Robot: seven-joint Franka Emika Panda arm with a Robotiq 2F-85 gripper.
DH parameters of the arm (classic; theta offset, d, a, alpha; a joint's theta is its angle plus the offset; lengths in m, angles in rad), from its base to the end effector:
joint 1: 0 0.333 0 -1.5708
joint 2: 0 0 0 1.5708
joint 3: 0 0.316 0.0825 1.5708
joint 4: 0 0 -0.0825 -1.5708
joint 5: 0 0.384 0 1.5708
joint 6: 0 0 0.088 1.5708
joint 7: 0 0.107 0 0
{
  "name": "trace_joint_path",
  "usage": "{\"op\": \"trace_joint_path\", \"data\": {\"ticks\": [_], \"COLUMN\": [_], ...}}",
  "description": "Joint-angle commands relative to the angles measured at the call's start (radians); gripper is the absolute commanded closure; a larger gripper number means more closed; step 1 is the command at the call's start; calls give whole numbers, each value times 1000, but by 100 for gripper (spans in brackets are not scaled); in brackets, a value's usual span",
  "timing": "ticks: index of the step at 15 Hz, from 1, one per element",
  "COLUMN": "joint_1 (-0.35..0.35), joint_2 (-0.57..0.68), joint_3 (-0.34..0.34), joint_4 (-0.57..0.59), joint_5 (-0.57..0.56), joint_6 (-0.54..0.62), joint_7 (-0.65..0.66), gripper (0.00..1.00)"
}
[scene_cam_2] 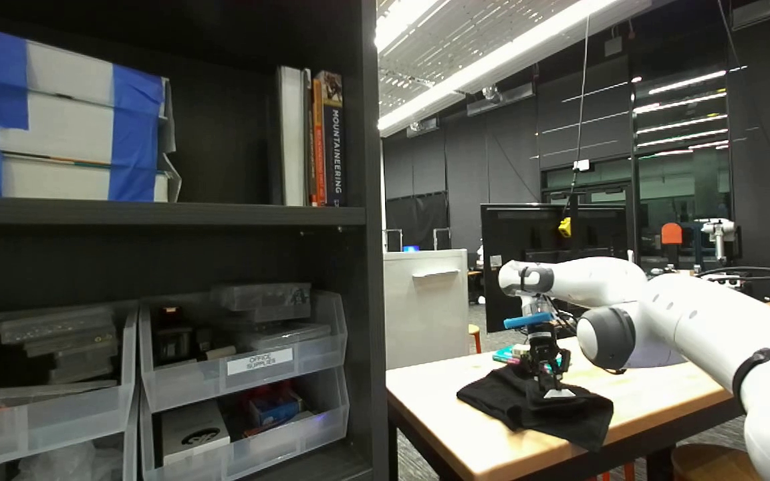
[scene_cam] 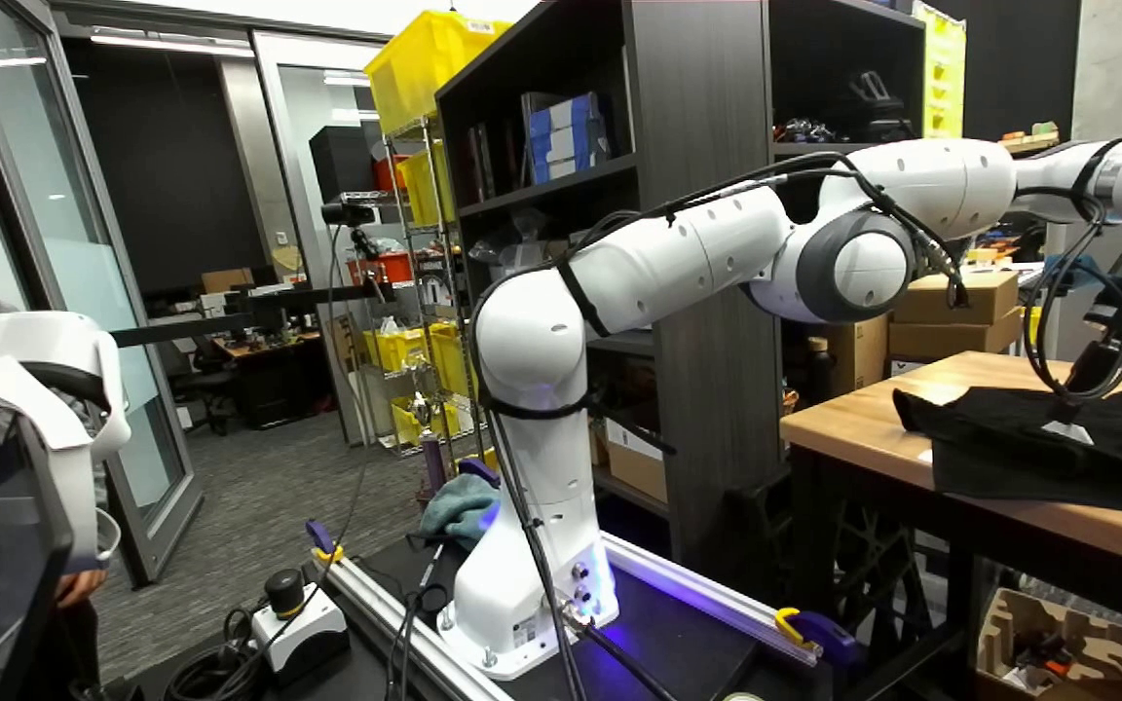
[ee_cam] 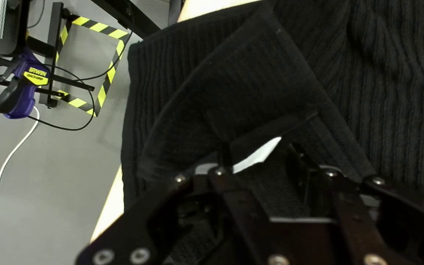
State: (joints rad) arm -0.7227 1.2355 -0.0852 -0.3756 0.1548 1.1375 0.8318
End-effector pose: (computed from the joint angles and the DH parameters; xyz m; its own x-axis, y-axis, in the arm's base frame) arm 0.5545 -0.4936 0.2916 -0.0545 -0.9312 -0.3605 -0.9568 -0.0545 0.2855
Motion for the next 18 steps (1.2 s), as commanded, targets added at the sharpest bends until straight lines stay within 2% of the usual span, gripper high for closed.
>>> {"op": "trace_joint_path", "data": {"ticks": [1, 4, 5, 6, 7, 8, 9, 10, 11, 12, 15, 18], "joint_1": [-1, -2, -1, -1, -1, -1, -1, -1, -2, -2, -3, -5], "joint_2": [11, 13, 14, 15, 16, 17, 18, 19, 15, 17, 19, 23], "joint_3": [3, 3, 3, 4, 4, 4, 3, 3, 4, 4, 4, 3], "joint_4": [25, 27, 30, 29, 29, 28, 28, 28, 21, 21, 18, 20], "joint_5": [-3, 0, 0, -1, 0, 0, -1, -1, -3, -3, -1, -1], "joint_6": [-9, 3, 13, 20, 29, 35, 43, 49, 33, 34, 26, 22], "joint_7": [0, 8, 9, 6, 8, 8, 11, 9, 2, 2, 6, 8], "gripper": [23, 3, 1, 16, 36, 30, 7, 8, 5, 16, 1, 0]}}
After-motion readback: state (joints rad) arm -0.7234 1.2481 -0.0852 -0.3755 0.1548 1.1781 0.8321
